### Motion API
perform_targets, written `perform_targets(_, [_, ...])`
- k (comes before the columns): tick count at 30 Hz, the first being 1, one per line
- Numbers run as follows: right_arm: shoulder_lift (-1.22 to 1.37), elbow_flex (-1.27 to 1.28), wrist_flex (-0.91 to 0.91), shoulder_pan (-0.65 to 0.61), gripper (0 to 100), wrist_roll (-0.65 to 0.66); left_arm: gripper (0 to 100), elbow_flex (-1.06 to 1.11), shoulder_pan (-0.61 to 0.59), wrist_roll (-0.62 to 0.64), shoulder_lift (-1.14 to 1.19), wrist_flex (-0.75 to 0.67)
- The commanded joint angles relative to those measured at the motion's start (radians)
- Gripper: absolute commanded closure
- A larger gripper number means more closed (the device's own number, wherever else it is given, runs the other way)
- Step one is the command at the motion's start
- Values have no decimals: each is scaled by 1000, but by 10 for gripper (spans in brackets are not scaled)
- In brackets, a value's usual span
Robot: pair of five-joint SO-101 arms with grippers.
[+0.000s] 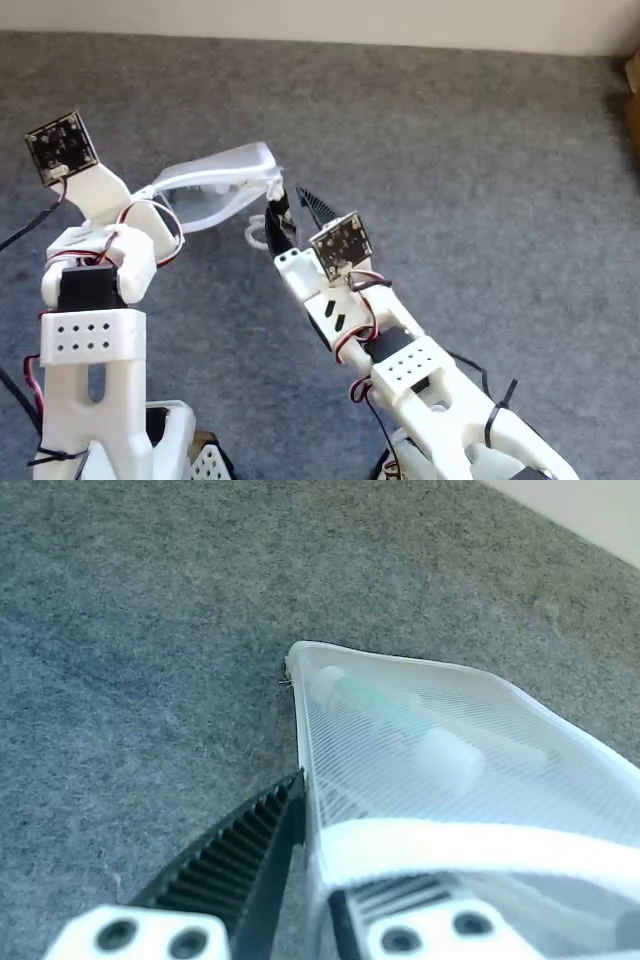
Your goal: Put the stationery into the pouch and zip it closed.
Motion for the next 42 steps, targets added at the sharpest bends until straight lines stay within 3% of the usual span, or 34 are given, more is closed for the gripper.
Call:
perform_targets(1, [-7,-53,-58,7,839,-8,989,-10,7,6,-33,-26])
perform_targets(13, [-7,-48,-56,5,841,-6,989,-10,7,6,-33,-26])
perform_targets(20, [-7,-48,-58,12,995,-6,989,-10,7,6,-33,-26])
perform_targets(23, [-8,-48,-58,13,992,-2,989,-10,7,6,-33,-26])
perform_targets(35, [-8,-44,-58,12,993,150,989,-10,7,5,-33,-25])
perform_targets(39, [-8,-45,-48,8,993,201,985,-10,7,-104,-33,-25])
perform_targets(42, [-27,-45,-45,12,993,238,929,-10,7,-153,-38,-23])
